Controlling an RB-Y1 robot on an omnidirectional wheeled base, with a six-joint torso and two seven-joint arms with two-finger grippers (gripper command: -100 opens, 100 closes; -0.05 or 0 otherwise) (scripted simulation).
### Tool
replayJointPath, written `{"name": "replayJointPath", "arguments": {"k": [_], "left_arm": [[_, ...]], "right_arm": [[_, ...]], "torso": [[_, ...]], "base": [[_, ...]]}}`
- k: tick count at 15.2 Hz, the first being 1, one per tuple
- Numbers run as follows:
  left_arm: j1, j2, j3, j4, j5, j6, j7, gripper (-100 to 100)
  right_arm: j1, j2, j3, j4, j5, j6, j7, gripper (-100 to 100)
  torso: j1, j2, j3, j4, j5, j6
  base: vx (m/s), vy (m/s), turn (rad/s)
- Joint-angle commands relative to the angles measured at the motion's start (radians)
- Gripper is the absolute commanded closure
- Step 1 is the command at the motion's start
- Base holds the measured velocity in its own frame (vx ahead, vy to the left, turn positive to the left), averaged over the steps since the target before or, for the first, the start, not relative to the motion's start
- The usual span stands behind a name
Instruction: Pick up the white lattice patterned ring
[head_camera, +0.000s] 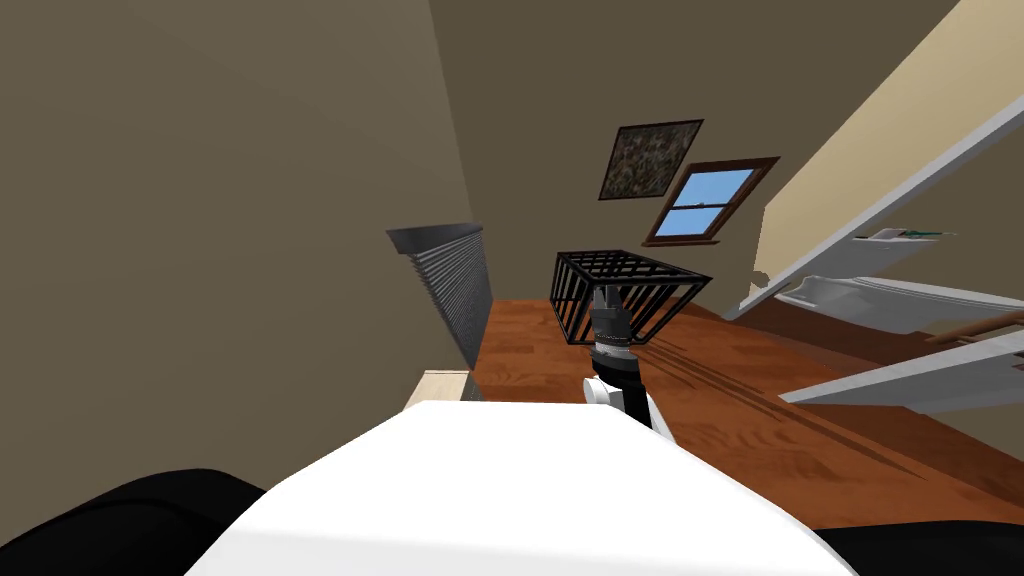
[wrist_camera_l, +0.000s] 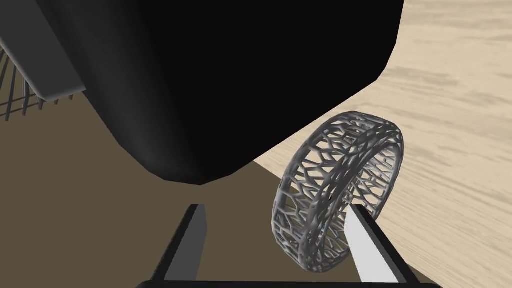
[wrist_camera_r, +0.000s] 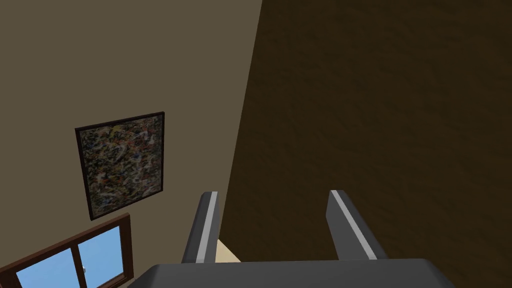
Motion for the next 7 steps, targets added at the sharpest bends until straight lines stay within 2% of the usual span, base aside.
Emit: {"name": "replayJointPath", "arguments": {"k": [1, 4, 5, 6, 7], "left_arm": [[0.000, 0.000, 0.000, 0.000, 0.000, 0.000, 0.000, 100], [0.000, 0.000, 0.000, 0.000, 0.000, 0.000, 0.001, 100], [0.030, 0.012, 0.003, -0.021, -0.003, -0.007, 0.014, 100], [0.035, 0.014, 0.004, -0.023, -0.004, -0.010, 0.016, 100], [0.021, 0.009, 0.002, -0.013, -0.002, -0.006, 0.009, 100]], "right_arm": [[0.000, 0.000, 0.000, 0.000, 0.000, 0.000, 0.000, 0], [0.000, 0.000, 0.000, 0.000, 0.000, 0.000, 0.000, 0], [0.000, 0.000, 0.000, 0.000, 0.000, 0.000, 0.000, 0], [0.000, 0.000, 0.000, 0.000, 0.000, 0.000, 0.000, 0], [0.000, 0.000, 0.000, 0.000, 0.000, 0.000, 0.000, 0]], "torso": [[0.000, 0.000, 0.000, 0.000, 0.000, 0.000], [-0.002, 0.000, 0.000, 0.000, -0.001, 0.000], [-0.002, 0.000, 0.000, 0.000, -0.001, 0.000], [-0.003, -0.001, 0.000, 0.000, -0.001, 0.000], [-0.005, -0.001, -0.001, -0.001, -0.002, -0.001]], "base": [[0.000, 0.000, 0.000], [0.000, 0.000, 0.000], [0.010, -0.016, 0.023], [0.013, -0.037, 0.040], [0.005, -0.025, 0.025]]}}
